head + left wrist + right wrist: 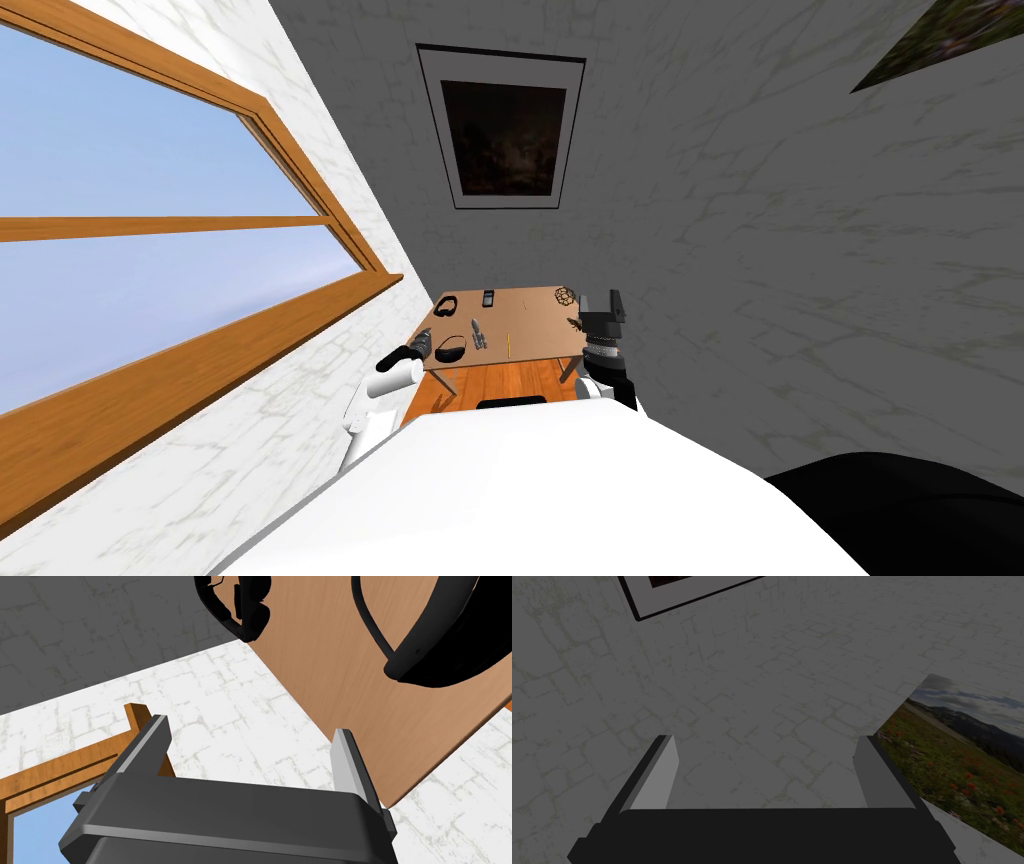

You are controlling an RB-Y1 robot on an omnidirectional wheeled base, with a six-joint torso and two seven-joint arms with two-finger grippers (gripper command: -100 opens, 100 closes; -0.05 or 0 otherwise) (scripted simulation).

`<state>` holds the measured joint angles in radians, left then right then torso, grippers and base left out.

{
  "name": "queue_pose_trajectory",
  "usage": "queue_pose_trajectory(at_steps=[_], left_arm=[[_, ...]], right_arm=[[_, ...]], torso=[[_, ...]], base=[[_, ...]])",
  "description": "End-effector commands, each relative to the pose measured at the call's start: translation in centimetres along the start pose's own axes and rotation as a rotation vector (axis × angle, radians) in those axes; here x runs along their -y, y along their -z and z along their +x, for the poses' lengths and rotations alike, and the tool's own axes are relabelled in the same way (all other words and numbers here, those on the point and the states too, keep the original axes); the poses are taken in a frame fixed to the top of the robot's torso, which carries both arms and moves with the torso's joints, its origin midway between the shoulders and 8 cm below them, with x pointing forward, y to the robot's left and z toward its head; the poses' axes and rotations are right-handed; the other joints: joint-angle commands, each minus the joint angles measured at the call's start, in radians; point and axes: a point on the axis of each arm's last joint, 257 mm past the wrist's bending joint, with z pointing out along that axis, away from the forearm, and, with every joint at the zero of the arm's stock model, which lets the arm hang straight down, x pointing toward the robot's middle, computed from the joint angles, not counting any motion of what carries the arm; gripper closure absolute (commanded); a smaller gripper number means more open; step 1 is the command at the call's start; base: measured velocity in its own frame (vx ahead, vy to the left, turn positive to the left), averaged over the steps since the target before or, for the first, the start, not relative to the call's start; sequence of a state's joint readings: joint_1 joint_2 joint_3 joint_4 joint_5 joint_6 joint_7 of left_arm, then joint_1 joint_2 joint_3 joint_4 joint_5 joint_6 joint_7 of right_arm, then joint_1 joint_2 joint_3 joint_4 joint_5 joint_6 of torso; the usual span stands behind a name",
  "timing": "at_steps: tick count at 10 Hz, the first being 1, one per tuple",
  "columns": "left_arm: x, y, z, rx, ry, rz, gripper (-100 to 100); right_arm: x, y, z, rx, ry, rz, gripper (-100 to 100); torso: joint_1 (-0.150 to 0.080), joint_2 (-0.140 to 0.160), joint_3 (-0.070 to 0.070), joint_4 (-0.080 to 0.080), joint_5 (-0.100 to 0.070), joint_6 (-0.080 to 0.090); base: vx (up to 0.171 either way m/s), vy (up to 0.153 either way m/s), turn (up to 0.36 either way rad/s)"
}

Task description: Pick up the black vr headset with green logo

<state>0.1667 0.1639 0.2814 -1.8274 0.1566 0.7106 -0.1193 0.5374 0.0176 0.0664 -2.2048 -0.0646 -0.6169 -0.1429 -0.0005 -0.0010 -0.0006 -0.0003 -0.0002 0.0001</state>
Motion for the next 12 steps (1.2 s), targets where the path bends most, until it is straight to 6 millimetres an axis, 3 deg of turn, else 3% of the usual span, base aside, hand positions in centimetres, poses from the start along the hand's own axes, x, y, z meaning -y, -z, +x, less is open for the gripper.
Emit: queue_pose_trajectory(at_steps=[1,6,7,10,12], left_arm=[[-1.2,-0.2,0.3,-0.003,0.008,-0.04,-100],[-7.3,-1.3,0.6,-0.011,0.062,-0.248,-100],[-7.4,-1.3,0.6,-0.011,0.062,-0.252,-100],[-11.1,-1.4,0.9,-0.013,0.094,-0.382,-100],[-12.1,-1.3,0.9,-0.012,0.103,-0.42,-100]], right_arm=[[0.0,0.0,0.0,0.0,0.0,0.0,0],[0.0,0.0,0.0,0.0,0.0,0.0,0],[0.0,0.0,0.0,0.0,0.0,0.0,0],[0.0,0.0,0.0,0.0,0.0,0.0,0],[0.0,0.0,0.0,0.0,0.0,0.0,0]], torso=[[0.0,0.0,0.0,0.0,0.0,0.0],[0.0,0.0,0.0,0.0,0.0,0.0],[0.0,0.0,0.0,0.0,0.0,0.0],[0.0,0.0,0.0,0.0,0.0,0.0],[0.001,0.0,0.0,0.0,0.0,0.0]], base=[[0.009,-0.008,-0.019],[0.015,-0.008,-0.054],[0.014,-0.005,-0.028],[0.018,-0.003,-0.068],[0.018,-0.003,-0.029]])
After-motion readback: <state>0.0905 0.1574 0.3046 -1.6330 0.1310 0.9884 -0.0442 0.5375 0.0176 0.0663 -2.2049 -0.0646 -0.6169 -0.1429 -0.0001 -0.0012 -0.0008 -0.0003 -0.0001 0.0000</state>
